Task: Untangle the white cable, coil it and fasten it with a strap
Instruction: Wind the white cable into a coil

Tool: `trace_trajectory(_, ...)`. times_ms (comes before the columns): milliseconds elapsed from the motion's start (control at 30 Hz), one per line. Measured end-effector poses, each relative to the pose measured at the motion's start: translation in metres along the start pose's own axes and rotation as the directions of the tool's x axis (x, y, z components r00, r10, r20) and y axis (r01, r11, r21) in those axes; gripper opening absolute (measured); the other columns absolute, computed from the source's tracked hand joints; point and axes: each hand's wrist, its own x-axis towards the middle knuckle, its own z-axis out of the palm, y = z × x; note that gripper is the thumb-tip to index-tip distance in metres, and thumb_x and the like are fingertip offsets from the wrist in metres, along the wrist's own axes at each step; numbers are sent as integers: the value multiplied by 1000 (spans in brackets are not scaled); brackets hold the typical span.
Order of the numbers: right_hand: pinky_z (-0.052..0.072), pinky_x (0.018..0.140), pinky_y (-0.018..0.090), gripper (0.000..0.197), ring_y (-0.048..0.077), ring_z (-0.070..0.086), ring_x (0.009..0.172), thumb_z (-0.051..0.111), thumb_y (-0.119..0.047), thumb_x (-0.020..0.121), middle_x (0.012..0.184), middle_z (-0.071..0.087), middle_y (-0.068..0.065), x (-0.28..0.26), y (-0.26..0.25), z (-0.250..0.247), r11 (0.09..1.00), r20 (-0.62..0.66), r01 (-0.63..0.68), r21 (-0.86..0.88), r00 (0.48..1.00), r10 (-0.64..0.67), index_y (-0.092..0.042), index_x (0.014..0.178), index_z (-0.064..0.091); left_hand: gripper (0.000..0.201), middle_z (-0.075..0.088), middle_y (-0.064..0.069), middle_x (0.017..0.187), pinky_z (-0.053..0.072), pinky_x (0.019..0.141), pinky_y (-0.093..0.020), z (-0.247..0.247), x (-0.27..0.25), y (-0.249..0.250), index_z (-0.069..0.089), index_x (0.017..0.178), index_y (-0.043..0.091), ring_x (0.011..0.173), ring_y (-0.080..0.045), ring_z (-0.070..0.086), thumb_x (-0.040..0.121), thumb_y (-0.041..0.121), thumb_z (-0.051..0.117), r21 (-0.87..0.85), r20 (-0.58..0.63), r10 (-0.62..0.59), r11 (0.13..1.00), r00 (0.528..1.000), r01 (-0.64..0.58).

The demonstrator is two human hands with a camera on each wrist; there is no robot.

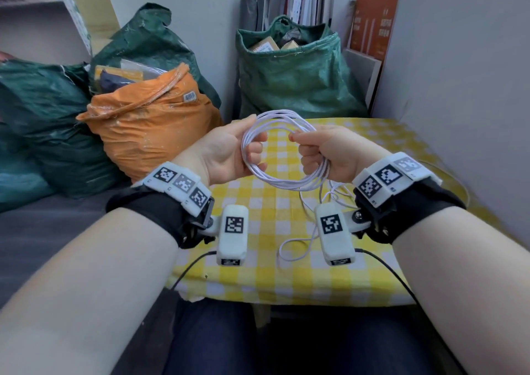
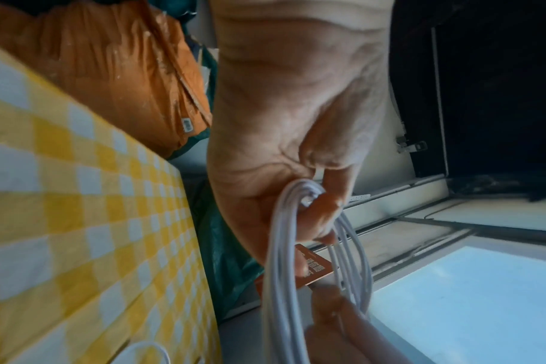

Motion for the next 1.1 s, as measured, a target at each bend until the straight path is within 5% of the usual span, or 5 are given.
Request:
trace_trajectory(333,44,68,29,16,17,54,54,59,0,86,57,52,3,-1,-21,-5,939,50,64,-338,998,-50,-9,73,58,40,22,9,44,22,38,-18,15,1,13,42,71,16,35,-6,15,100,44,35,415,-9,16,910,1000,-11)
trace_trajectory(533,34,43,19,17,9,32,39,51,5,87,52,40,-2,-1,-27,4,927,55,75,-368,997,-59,-11,86,59,50,21,6,47,19,40,-20,21,0,13,38,62,19,39,-9,12,97,55,33,564,3,-69,824,998,55)
trace_trajectory(700,26,43,23,13,11,23,40,61,-4,86,42,30,-8,1,-18,3,839,-12,23,-544,999,-35,-12,79,54,47,22,8,42,18,38,-19,26,-3,15,34,59,19,35,-7,13,98,45,40,582,-31,-47,811,998,57)
trace_trajectory(933,49,59,26,14,6,32,35,59,-20,92,42,32,-9,2,-12,0,909,-115,-70,-410,993,25,-11,83,63,47,22,8,39,18,36,-19,24,-4,20,32,57,19,31,-6,13,99,41,38,503,-84,-45,860,995,82)
trace_trajectory(1100,44,64,27,21,10,37,45,63,-28,89,41,35,-9,5,-4,-2,969,-214,-110,-223,975,62,-14,76,55,48,23,9,38,19,39,-20,22,-4,19,33,57,19,31,-7,14,99,43,37,448,-62,-42,892,997,65)
